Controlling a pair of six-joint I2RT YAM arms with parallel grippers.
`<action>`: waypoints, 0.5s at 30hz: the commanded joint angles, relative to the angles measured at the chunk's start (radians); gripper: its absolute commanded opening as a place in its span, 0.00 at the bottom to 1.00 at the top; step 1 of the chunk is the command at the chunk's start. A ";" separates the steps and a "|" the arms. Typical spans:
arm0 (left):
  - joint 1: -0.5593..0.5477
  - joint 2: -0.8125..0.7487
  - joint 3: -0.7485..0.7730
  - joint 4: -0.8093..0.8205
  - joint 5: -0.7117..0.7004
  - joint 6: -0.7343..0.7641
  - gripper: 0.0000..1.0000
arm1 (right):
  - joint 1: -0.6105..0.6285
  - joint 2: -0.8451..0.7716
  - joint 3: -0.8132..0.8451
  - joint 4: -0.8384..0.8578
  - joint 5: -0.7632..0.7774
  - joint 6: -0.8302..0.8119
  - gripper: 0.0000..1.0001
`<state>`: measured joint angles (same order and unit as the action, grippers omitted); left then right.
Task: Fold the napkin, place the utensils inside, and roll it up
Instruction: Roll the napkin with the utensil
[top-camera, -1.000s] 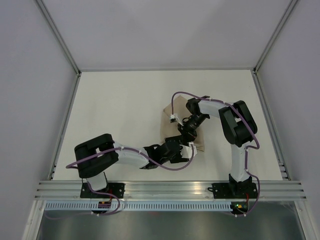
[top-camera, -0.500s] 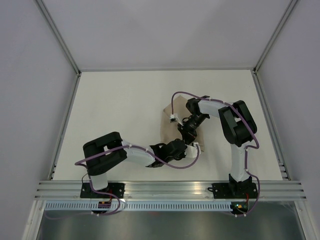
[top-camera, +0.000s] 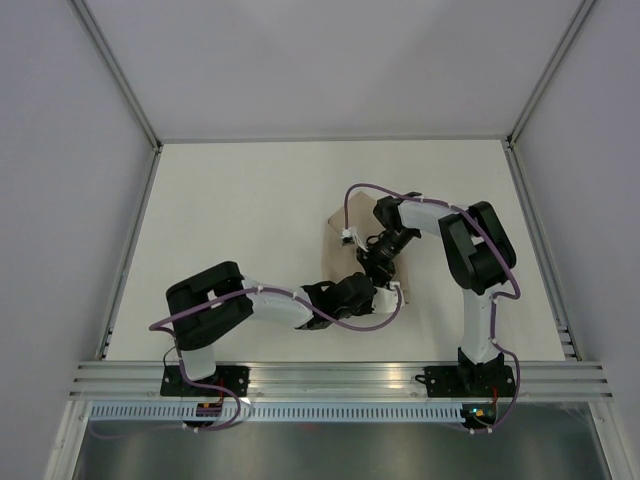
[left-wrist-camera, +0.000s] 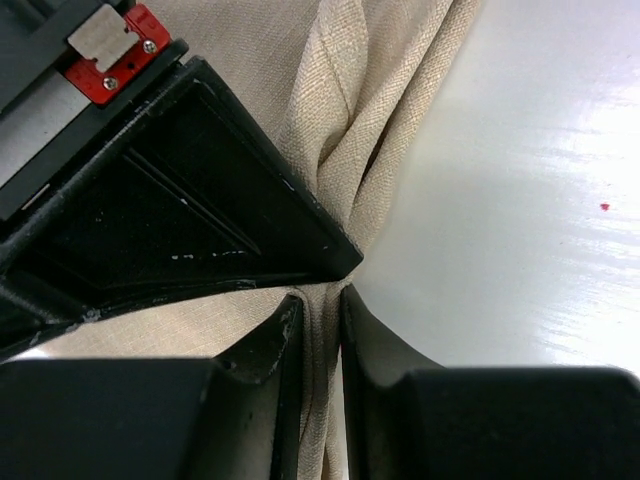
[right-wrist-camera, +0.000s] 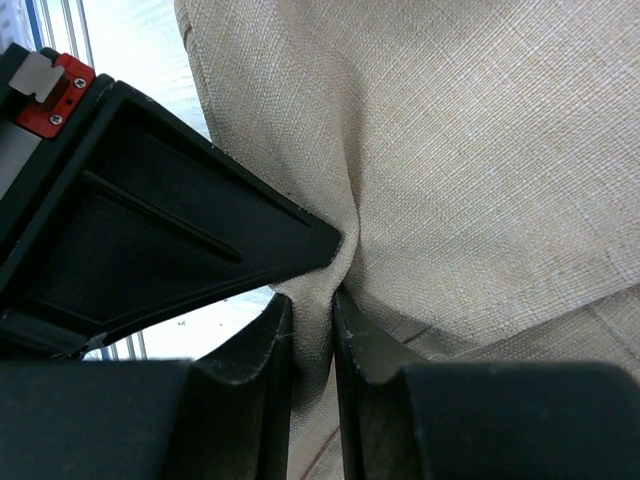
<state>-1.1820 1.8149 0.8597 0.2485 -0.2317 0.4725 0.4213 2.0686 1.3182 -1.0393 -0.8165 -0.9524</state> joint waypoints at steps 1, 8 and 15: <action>0.022 0.024 0.018 -0.118 0.138 -0.083 0.02 | -0.007 -0.001 -0.053 0.067 0.151 -0.037 0.28; 0.071 0.006 0.041 -0.169 0.282 -0.132 0.02 | -0.053 -0.093 -0.059 0.045 0.103 -0.039 0.52; 0.105 -0.006 0.053 -0.198 0.365 -0.167 0.02 | -0.093 -0.165 -0.071 0.047 0.076 -0.037 0.55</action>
<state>-1.0870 1.8137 0.9146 0.1658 0.0151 0.3862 0.3492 1.9545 1.2514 -1.0252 -0.7544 -0.9546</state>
